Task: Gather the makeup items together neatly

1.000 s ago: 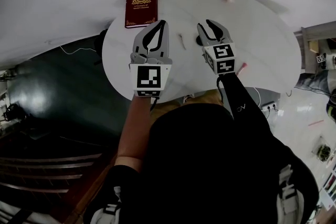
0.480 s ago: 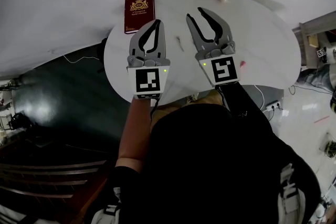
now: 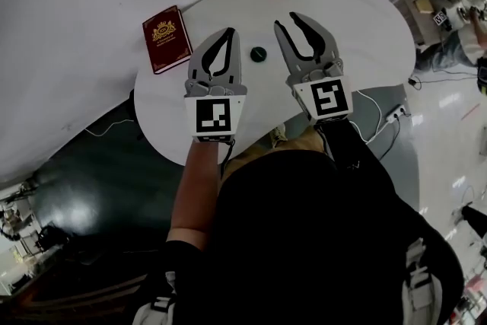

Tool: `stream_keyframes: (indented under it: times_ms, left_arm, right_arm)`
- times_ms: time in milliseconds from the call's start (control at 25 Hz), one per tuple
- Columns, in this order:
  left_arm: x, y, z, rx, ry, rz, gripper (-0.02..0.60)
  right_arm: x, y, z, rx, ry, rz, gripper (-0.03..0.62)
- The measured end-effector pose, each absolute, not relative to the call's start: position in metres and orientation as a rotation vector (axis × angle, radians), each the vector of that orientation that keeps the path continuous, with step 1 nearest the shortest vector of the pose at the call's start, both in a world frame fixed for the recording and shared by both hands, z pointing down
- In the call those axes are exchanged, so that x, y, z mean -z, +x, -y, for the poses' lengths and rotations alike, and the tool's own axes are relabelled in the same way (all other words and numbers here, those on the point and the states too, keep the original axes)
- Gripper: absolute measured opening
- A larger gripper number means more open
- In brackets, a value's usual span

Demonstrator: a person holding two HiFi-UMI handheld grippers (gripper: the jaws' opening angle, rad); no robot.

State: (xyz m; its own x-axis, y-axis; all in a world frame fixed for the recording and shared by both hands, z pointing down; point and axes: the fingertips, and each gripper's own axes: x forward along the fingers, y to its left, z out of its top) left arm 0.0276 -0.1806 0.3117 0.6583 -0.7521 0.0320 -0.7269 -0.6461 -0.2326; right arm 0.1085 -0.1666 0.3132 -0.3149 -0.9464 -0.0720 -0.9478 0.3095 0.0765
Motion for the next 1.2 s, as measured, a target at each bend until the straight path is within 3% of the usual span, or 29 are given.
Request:
stream_keyframes:
  times_ms: [520,800,1200]
  left_arm:
    - [-0.326,0.131,0.143,0.078,-2.911,-0.705,0.009]
    - [-0.324,0.168,0.110,0.073,-2.942,-0.501,0.010]
    - [-0.324,0.174,0.095,0.117,-2.912,-0.440,0.010]
  right_arm:
    - [-0.343,0.231,0.084,-0.113,-2.410,-2.140,0.114]
    - [-0.346,0.248,0.059,-0.083,-2.497,-2.056,0.114]
    - [-0.523,0.256,0.068,0.786,-2.572,-2.093,0.114]
